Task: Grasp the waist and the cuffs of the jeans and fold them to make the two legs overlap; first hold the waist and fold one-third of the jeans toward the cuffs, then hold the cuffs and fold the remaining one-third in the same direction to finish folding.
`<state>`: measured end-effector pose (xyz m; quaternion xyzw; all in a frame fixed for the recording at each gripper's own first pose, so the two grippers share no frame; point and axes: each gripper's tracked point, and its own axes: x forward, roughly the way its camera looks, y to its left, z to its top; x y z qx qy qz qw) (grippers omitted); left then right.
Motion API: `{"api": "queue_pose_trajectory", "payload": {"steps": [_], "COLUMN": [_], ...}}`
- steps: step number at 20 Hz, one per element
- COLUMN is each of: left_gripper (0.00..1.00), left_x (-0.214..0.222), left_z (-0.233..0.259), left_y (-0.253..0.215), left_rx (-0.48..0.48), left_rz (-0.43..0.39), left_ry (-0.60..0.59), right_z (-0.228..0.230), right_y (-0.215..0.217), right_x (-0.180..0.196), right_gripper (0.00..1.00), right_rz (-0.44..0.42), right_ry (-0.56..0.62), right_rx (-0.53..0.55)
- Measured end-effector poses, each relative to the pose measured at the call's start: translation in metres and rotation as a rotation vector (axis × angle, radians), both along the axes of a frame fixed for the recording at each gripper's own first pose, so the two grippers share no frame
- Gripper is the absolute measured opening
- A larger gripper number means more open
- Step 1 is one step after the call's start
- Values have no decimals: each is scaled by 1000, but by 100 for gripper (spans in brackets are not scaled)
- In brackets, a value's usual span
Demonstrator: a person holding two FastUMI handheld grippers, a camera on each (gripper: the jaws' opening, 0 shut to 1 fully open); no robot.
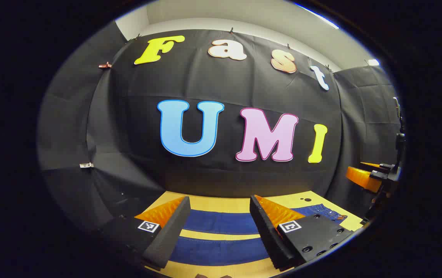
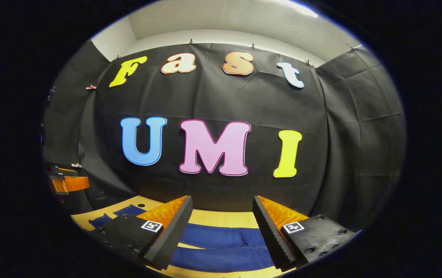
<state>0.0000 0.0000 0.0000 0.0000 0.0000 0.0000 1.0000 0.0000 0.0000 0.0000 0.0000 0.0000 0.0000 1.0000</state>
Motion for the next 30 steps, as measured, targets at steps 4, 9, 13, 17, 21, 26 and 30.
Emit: {"api": "queue_pose_trajectory", "payload": {"steps": [4,9,13,17,21,26,30], "left_gripper": [96,96,96,96,97,98,98], "left_x": [2,4,5,6,8,11,3], "left_z": [5,1,-6,-7,-17,-71,-142], "left_y": [-8,-8,1,27,72,141,183], "left_rx": [2,-8,-9,95,294,544,775], "left_rz": [-31,-34,-11,30,37,32,-72], "left_ry": [-14,-3,12,17,66,230,416], "right_z": [-5,-4,-7,-10,-16,-22,-39], "right_y": [-5,-13,-16,-20,-24,-39,-52], "right_x": [-2,-4,-5,-4,2,12,20], "right_gripper": [96,96,96,96,96,96,96], "right_rz": [-23,-41,-50,-56,-48,-53,-51], "right_ry": [21,20,30,38,53,68,112], "right_rx": [-5,-6,-5,-8,-20,-46,-80]}}
